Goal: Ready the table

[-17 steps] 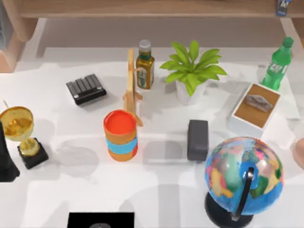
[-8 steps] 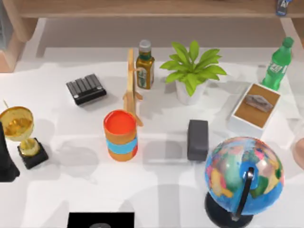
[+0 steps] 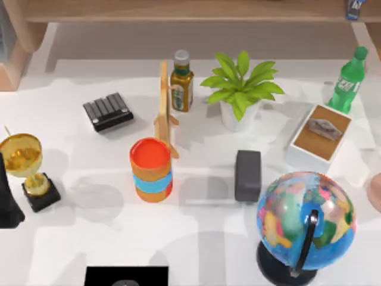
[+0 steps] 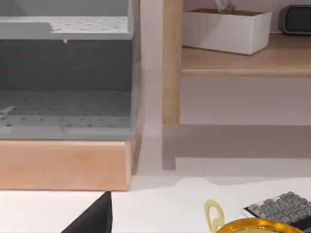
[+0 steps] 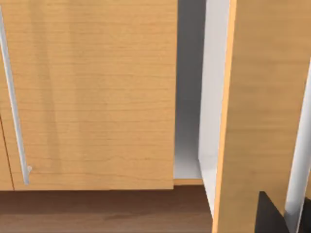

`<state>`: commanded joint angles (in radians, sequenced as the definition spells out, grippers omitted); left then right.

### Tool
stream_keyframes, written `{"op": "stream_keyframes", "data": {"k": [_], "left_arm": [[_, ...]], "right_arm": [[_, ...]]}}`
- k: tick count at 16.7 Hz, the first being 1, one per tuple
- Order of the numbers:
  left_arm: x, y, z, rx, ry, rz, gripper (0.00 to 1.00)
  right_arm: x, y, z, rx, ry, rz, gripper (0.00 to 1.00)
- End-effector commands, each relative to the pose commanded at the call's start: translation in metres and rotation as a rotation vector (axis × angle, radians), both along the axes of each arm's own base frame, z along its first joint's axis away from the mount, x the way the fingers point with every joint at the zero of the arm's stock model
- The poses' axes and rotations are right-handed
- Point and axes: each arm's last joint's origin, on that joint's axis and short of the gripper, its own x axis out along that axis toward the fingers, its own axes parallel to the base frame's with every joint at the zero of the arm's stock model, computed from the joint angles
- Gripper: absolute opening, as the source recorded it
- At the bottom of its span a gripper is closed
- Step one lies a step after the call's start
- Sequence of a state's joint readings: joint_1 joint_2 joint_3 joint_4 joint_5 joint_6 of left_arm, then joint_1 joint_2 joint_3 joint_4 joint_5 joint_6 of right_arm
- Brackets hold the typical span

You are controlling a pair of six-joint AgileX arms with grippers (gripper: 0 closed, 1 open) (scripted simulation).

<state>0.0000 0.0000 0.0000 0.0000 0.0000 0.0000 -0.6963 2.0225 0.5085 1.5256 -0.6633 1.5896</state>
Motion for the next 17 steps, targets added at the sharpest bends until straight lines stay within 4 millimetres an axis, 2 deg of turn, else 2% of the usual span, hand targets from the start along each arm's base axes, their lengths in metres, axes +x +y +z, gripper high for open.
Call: {"op": "stream_keyframes", "data": {"k": [6,8,13,17], "left_arm": [[0.000,0.000,0.000,0.000,0.000,0.000,1.00],[0.000,0.000,0.000,0.000,0.000,0.000,1.00],[0.000,0.000,0.000,0.000,0.000,0.000,1.00],[0.000,0.000,0.000,0.000,0.000,0.000,1.00]], "right_arm": [[0.000,0.000,-0.004,0.001,0.016,-0.003,0.00],[0.011,-0.001,-0.005,0.003,0.018,-0.005,0.00],[0.057,-0.002,-0.003,-0.001,0.012,-0.004,0.00],[0.063,-0.001,-0.004,0.000,0.016,-0.003,0.00]]}}
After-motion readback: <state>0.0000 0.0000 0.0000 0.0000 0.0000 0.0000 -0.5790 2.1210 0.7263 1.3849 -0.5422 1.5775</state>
